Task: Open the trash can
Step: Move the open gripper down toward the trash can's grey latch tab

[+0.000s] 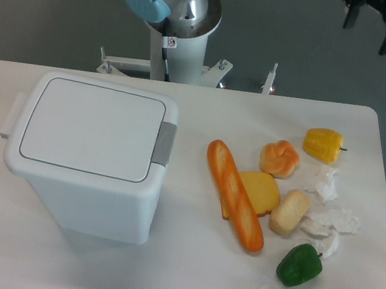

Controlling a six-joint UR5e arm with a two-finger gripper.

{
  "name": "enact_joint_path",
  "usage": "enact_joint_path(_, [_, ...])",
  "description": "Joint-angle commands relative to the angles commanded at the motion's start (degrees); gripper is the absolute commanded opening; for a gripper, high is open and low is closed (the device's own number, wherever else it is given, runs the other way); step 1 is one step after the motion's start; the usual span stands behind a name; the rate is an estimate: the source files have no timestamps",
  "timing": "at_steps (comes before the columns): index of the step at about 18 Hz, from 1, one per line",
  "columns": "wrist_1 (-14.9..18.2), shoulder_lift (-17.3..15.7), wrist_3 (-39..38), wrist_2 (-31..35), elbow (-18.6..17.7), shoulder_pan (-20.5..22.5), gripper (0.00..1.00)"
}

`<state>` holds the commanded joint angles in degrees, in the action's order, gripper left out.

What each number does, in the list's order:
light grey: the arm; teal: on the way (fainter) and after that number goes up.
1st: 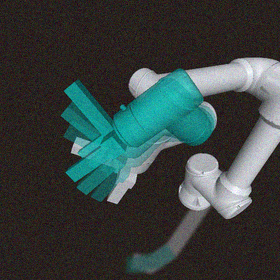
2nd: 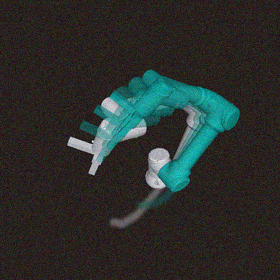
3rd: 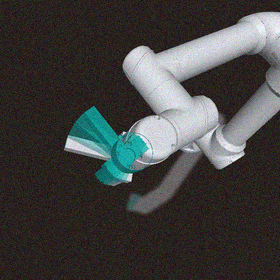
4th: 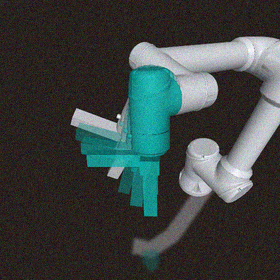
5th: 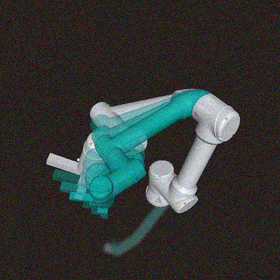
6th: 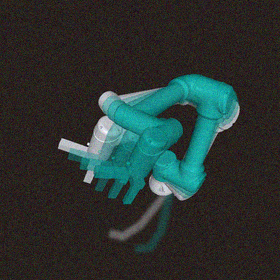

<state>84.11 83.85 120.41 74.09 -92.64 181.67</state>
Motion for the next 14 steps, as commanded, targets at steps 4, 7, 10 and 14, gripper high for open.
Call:
enact_joint_path(4, [0.2, -0.4, -0.3, -0.1, 0.0, -1.1, 1.0])
enact_joint_path(7, [0.1, -0.4, -4.3, -0.2, 0.0, -3.7, 1.0])
enact_joint_path(10, [-0.6, -0.4, -8.7, -1.2, 0.1, -5.3, 1.0])
enact_joint_path(14, [-2.0, 0.1, -13.8, -1.8, 0.2, -7.6, 1.0])
